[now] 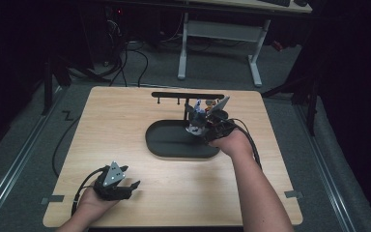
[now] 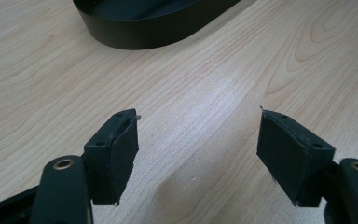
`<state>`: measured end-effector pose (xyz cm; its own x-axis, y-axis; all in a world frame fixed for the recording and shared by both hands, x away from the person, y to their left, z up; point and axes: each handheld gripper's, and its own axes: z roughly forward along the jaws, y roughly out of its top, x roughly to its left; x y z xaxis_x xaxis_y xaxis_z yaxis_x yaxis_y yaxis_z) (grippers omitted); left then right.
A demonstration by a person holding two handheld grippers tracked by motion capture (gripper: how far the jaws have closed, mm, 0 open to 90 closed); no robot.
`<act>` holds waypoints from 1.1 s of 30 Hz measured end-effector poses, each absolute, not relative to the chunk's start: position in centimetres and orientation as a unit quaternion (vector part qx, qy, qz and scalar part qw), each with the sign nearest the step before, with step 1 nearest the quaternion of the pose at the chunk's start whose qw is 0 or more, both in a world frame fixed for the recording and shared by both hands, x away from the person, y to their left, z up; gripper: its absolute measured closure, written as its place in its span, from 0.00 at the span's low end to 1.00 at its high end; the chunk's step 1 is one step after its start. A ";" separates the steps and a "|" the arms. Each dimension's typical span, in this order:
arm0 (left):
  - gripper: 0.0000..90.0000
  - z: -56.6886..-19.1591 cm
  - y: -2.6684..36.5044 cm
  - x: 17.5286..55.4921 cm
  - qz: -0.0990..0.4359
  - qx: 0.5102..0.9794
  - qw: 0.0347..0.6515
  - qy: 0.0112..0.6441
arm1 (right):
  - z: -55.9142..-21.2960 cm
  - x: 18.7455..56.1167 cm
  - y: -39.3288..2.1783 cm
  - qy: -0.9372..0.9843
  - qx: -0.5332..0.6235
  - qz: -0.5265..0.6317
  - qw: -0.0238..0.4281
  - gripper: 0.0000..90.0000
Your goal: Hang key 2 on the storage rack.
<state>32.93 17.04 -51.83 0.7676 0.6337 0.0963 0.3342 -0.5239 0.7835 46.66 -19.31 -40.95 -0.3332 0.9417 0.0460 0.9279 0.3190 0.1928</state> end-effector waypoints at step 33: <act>0.32 -52.0 15.8 32.4 0.181 0.857 0.406 0.261 | -52.5 30.0 -24.2 0.732 0.504 0.403 0.219 0.29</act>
